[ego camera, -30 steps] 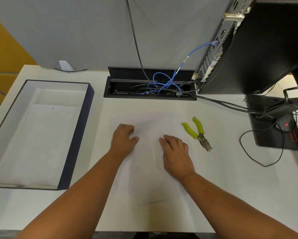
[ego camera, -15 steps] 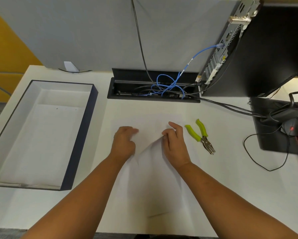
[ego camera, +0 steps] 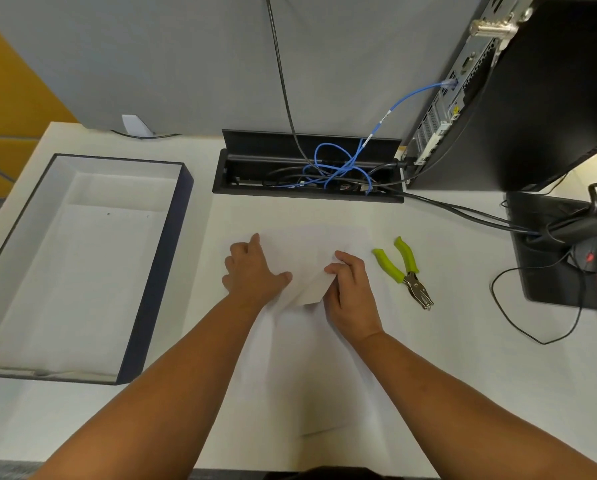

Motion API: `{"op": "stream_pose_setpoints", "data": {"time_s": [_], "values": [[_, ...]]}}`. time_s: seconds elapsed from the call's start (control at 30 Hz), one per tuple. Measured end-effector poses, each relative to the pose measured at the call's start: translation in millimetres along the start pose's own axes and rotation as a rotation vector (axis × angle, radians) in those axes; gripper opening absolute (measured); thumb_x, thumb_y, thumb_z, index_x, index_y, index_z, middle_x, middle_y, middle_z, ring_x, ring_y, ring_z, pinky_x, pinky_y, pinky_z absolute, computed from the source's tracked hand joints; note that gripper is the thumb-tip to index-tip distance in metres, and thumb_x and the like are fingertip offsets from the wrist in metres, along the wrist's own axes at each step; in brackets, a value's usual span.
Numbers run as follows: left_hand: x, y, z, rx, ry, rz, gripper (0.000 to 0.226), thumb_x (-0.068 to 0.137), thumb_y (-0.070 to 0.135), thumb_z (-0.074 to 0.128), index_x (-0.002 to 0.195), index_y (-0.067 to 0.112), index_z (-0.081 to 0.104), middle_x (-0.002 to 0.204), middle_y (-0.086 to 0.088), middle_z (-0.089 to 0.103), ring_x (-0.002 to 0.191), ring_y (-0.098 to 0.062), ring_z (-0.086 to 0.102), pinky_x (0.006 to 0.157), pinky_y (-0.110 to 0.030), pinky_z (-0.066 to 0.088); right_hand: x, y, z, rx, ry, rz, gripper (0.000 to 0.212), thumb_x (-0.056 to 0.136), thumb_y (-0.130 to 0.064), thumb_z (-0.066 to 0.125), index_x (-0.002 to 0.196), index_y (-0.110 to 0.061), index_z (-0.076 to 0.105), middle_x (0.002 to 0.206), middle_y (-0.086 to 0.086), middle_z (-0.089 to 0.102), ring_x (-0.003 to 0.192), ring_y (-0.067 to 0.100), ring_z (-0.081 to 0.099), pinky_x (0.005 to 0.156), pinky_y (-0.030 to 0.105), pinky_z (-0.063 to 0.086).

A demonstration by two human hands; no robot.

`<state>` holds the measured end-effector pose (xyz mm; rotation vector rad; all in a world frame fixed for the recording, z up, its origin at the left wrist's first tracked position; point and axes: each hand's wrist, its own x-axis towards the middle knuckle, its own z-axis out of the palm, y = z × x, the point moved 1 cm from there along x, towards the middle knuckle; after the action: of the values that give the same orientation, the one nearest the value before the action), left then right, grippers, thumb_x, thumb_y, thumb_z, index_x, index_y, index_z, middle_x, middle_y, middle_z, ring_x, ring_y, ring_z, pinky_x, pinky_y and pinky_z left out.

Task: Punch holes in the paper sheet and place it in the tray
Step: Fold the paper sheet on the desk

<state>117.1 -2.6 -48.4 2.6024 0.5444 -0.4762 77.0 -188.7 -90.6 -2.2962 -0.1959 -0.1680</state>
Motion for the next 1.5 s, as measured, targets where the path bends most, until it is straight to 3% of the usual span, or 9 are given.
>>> {"op": "stream_pose_setpoints", "data": {"time_s": [0.33,0.5,0.7,0.9,1.03,1.13,1.27,1.37,1.5], "values": [[25,2,-17,0.071,-0.037,0.077,0.087,0.069,0.054,0.077,0.140,0.032,0.033,0.142,-0.008,0.030,0.128,-0.030,0.034,0.099,-0.046,0.038,0,-1,1,-0.056,-0.036,0.015,0.033,0.084,0.000,0.065,0.112,-0.014,0.056,0.135,0.008,0.044,0.120,0.025,0.048,0.103,0.040,0.045],[26,4,-15,0.056,-0.057,0.049,0.080,0.070,0.048,0.079,0.134,0.020,0.041,0.137,-0.008,0.036,0.124,-0.031,0.038,0.097,-0.047,0.040,-1,-2,0,-0.049,-0.035,0.017,0.032,0.084,0.001,0.063,0.112,-0.013,0.056,0.134,0.008,0.044,0.121,0.026,0.049,0.102,0.043,0.045],[-4,-5,-9,-0.611,-0.072,0.178,0.029,0.095,0.025,0.056,0.122,0.015,0.056,0.112,0.001,0.061,0.097,-0.016,0.057,0.083,-0.030,0.046,6,-1,-3,-0.030,-0.053,0.017,0.033,0.081,0.001,0.062,0.111,-0.012,0.057,0.136,0.009,0.043,0.122,0.028,0.048,0.099,0.046,0.045],[-26,-12,-1,-0.760,-0.102,0.157,0.024,0.099,0.024,0.047,0.122,0.023,0.056,0.110,0.008,0.062,0.097,-0.013,0.058,0.081,-0.026,0.046,22,-16,-8,-0.029,-0.025,-0.029,0.009,0.093,-0.015,0.055,0.100,-0.012,0.059,0.131,0.009,0.045,0.116,0.022,0.048,0.098,0.038,0.042],[-29,-18,-7,-0.867,-0.133,0.158,0.023,0.100,0.028,0.046,0.117,0.027,0.061,0.107,0.010,0.067,0.097,-0.009,0.063,0.080,-0.025,0.052,44,-31,-15,-0.229,-0.010,-0.103,0.009,0.090,-0.018,0.056,0.095,-0.011,0.061,0.096,0.008,0.056,0.086,0.027,0.048,0.072,0.039,0.042],[-35,-19,-12,-0.926,-0.153,0.130,0.027,0.100,0.038,0.041,0.110,0.025,0.063,0.105,0.007,0.068,0.097,-0.012,0.064,0.083,-0.027,0.053,56,-39,-21,-0.364,0.012,-0.140,0.007,0.090,-0.016,0.060,0.094,-0.011,0.063,0.091,0.009,0.058,0.083,0.029,0.049,0.069,0.033,0.032],[-45,-16,-13,-0.924,-0.154,0.191,0.028,0.095,0.049,0.044,0.106,0.030,0.061,0.101,0.008,0.068,0.092,-0.010,0.065,0.074,-0.021,0.052,64,-49,-26,-0.459,0.013,-0.134,0.011,0.093,-0.021,0.057,0.096,-0.013,0.063,0.092,0.006,0.059,0.085,0.027,0.049,0.069,0.033,0.030],[-47,-15,-9,-0.859,-0.141,0.240,0.025,0.092,0.044,0.057,0.114,0.032,0.057,0.106,0.010,0.067,0.093,-0.013,0.066,0.076,-0.029,0.058,66,-57,-27,-0.470,0.000,-0.144,0.013,0.093,-0.024,0.055,0.099,-0.015,0.063,0.095,0.005,0.059,0.088,0.026,0.050,0.071,0.033,0.031],[-47,-17,-7,-0.844,-0.141,0.255,0.026,0.095,0.036,0.054,0.121,0.031,0.056,0.112,0.008,0.065,0.100,-0.017,0.065,0.086,-0.038,0.056,68,-63,-28,-0.412,-0.030,-0.108,0.036,0.092,-0.028,0.058,0.127,-0.025,0.052,0.133,0.003,0.048,0.118,0.025,0.041,0.094,0.040,0.034]]}}
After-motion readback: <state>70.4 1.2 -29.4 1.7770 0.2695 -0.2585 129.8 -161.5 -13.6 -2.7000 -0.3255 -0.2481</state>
